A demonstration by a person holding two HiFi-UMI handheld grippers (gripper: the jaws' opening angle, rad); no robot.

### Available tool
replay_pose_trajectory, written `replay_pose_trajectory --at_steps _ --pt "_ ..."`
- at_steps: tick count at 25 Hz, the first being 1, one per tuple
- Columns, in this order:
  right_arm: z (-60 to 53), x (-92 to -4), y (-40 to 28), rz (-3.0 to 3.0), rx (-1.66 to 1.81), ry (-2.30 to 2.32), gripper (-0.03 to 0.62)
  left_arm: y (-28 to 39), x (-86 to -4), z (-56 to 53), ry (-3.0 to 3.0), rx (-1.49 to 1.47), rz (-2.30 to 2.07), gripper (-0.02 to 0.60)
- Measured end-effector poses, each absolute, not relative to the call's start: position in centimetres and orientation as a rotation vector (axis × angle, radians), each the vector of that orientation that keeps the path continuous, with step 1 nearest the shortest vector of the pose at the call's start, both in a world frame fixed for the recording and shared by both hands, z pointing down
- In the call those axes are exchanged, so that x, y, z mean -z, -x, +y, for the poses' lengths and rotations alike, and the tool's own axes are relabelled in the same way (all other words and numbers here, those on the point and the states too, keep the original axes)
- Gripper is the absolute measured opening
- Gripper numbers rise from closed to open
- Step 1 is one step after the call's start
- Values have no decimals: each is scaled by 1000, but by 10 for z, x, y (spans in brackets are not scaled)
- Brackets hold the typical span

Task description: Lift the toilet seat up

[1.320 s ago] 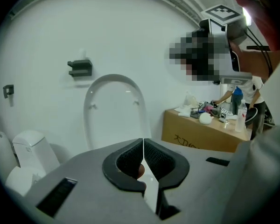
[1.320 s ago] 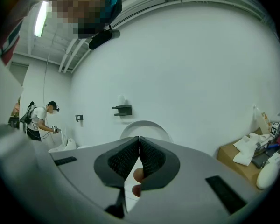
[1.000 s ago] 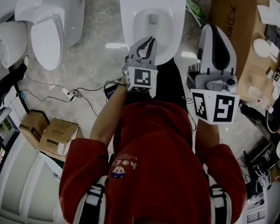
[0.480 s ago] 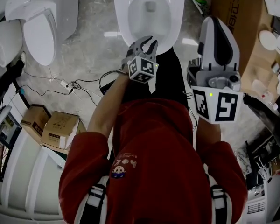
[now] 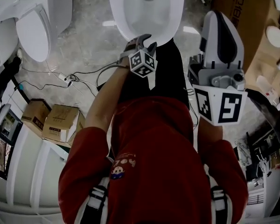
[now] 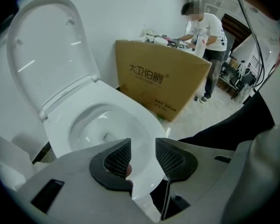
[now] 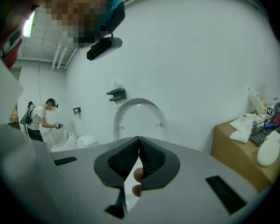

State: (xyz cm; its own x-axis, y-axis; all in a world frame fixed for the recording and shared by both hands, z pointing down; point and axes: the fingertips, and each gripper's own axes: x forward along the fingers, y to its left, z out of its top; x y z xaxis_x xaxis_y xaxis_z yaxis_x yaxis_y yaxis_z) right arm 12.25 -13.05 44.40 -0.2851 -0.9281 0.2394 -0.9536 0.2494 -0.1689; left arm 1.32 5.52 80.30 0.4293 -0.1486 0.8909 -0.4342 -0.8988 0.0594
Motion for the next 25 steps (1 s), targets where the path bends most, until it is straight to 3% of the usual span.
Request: replay_pose_trajectory --at_steps 15,25 --pt "-122 -493 -120 -2386 -531 -1795 14 4 -862 106 -2402 -1772 -58 298" --pt "-119 -516 -112 -2372 -537 -1761 14 6 -899 103 -2432 -1925 100 324"
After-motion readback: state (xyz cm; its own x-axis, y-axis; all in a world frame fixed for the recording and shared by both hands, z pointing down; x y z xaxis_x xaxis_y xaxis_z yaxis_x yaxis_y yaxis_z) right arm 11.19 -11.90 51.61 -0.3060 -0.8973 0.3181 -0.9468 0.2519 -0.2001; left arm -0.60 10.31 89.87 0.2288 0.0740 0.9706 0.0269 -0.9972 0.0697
